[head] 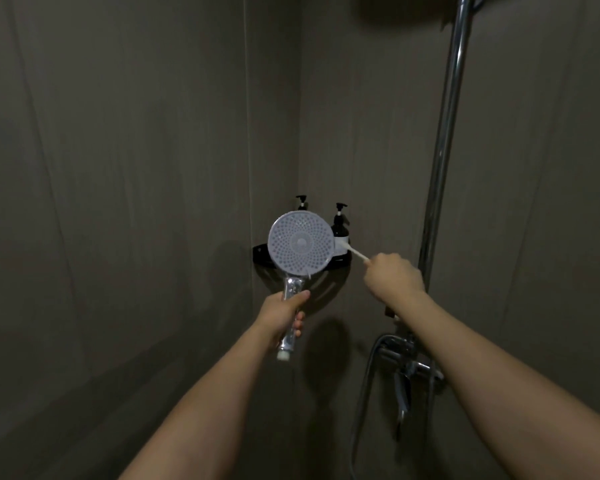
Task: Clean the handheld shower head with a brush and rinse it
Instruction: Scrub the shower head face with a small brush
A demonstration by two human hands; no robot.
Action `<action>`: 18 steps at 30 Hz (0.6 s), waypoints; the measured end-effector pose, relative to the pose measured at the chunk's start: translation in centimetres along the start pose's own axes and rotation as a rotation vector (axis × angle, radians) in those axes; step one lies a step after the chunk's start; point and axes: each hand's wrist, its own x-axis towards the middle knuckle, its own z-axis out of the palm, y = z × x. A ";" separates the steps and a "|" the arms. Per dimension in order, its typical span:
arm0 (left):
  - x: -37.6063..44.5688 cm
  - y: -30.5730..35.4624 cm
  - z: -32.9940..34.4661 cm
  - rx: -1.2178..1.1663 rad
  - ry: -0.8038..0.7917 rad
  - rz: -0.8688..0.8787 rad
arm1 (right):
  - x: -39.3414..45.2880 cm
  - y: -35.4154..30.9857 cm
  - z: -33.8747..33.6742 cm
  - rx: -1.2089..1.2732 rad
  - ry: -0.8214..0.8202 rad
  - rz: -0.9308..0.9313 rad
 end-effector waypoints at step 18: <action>0.5 -0.1 0.4 -0.151 -0.125 -0.178 | 0.1 1.1 1.1 0.374 -0.218 -0.122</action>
